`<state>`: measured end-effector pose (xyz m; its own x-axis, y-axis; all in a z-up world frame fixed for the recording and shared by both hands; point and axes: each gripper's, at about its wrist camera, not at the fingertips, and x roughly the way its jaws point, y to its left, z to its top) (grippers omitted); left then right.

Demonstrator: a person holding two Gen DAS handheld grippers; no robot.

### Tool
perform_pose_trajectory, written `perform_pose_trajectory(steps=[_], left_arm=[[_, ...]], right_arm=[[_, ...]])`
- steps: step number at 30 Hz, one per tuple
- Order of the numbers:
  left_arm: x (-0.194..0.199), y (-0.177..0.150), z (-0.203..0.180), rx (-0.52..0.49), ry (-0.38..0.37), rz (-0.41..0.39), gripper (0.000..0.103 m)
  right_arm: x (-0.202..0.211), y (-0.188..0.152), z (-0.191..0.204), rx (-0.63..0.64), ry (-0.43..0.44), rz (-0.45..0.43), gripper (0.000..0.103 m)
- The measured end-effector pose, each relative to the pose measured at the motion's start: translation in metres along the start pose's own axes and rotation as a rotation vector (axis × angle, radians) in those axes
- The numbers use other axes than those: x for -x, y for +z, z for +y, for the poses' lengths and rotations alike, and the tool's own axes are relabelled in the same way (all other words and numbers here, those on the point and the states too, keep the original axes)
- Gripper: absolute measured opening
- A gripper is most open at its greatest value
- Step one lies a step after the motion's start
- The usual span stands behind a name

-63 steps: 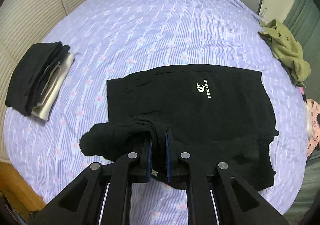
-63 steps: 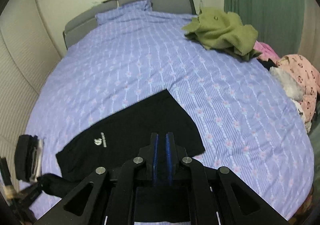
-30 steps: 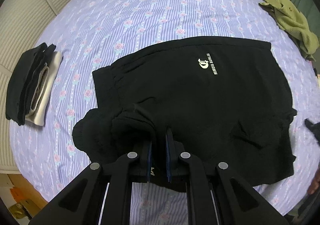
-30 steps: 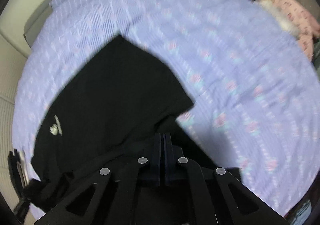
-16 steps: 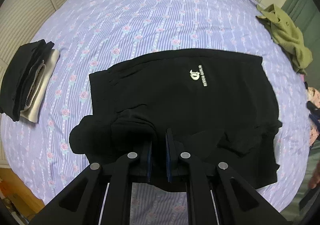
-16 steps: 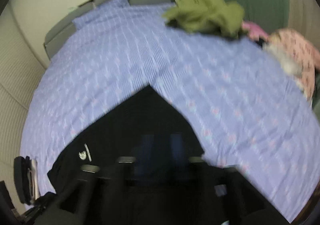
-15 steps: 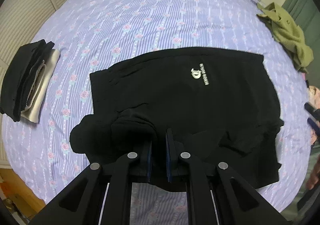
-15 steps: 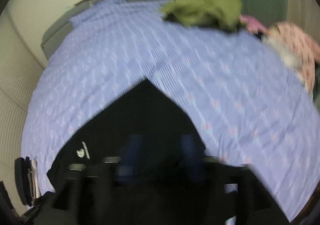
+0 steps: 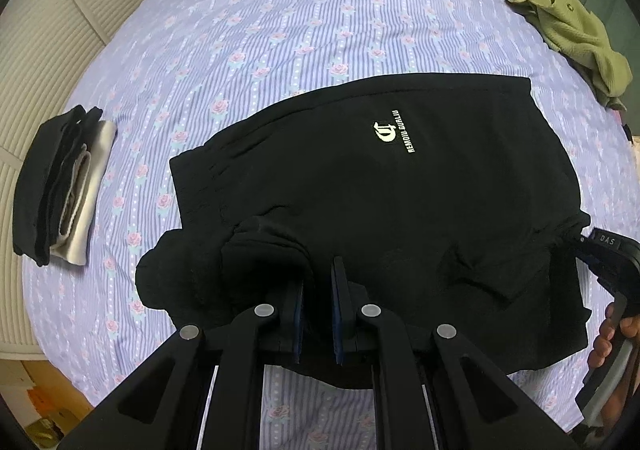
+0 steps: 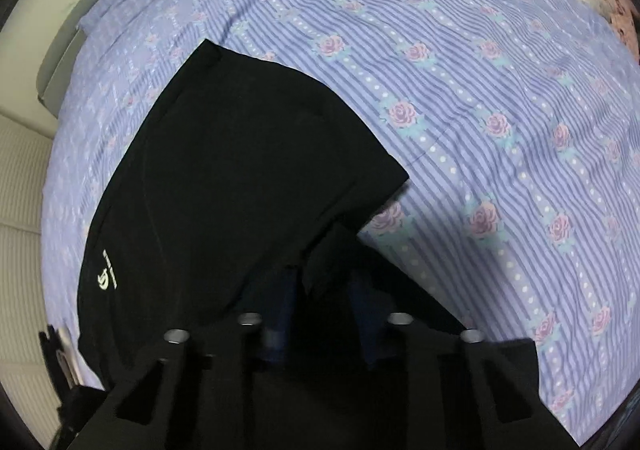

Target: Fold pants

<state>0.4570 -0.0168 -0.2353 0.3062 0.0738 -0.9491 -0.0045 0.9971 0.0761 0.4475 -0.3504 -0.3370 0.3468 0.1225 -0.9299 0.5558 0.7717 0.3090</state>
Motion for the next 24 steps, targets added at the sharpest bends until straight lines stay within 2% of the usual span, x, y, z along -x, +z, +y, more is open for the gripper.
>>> perform_pose_trajectory(steps=[3,7,12,15,19,21,24], left_arm=[[0.000,0.000,0.000,0.010,-0.007,0.002,0.013],[0.002,-0.002,0.003,0.017,-0.013,0.005,0.013],[0.020,-0.003,0.011,0.064,-0.039,-0.025,0.013],[0.030,0.006,0.018,0.121,-0.073,-0.046,0.013],[0.025,0.025,0.018,0.147,-0.107,-0.058,0.013],[0.016,0.035,0.018,0.146,-0.106,-0.052,0.013],[0.007,0.045,0.020,0.155,-0.119,-0.030,0.013]], right_arm=[[0.011,-0.002,-0.003,-0.005,0.012,-0.020,0.009],[0.045,-0.007,-0.009,-0.021,0.010,-0.080,0.007],[0.118,-0.005,0.000,0.000,-0.014,-0.238,0.007],[0.161,0.010,0.024,0.050,-0.016,-0.367,0.005],[0.184,0.040,0.059,0.090,0.024,-0.498,0.005],[0.177,0.057,0.076,0.102,0.038,-0.509,0.005],[0.154,0.070,0.085,0.116,0.037,-0.437,0.006]])
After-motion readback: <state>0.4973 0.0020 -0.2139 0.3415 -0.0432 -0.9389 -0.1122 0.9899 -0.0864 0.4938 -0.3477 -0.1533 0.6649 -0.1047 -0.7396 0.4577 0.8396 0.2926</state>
